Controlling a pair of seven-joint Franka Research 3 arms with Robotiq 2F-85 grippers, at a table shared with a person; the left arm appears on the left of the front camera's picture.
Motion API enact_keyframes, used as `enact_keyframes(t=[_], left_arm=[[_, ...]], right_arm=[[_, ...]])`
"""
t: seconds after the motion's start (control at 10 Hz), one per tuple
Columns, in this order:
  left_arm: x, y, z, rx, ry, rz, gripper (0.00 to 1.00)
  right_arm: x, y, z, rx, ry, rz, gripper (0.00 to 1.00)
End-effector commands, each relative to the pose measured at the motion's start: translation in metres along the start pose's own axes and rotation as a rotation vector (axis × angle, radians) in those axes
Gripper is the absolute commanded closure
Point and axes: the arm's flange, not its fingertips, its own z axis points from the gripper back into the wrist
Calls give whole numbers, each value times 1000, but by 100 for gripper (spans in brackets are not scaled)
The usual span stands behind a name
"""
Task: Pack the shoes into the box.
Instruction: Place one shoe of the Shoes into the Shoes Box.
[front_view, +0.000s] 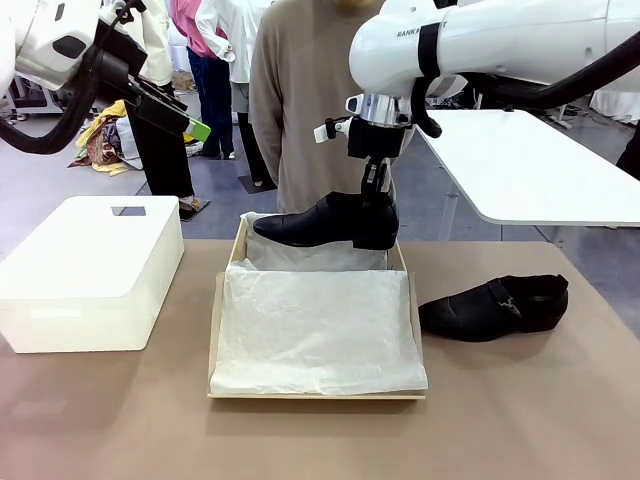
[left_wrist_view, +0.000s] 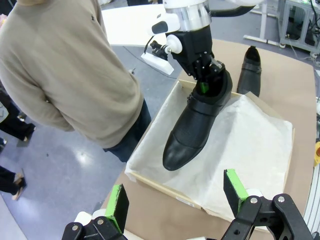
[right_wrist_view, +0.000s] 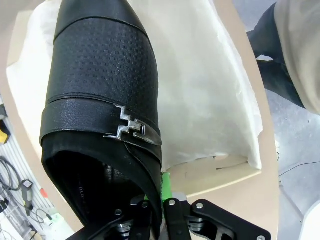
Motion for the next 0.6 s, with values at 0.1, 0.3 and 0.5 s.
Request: enact_keyframes(t=[0.1, 0.3, 0.5], left_arm=[[-2, 3, -1, -15, -18, -13, 0], [-2, 3, -1, -15, -18, -13, 0], [-2, 3, -1, -15, -18, -13, 0]], right_arm=[[6, 1, -15, -17, 1, -15, 100], [10, 0, -28, -11, 16, 2, 100], [10, -1, -45, -31, 21, 39, 100]])
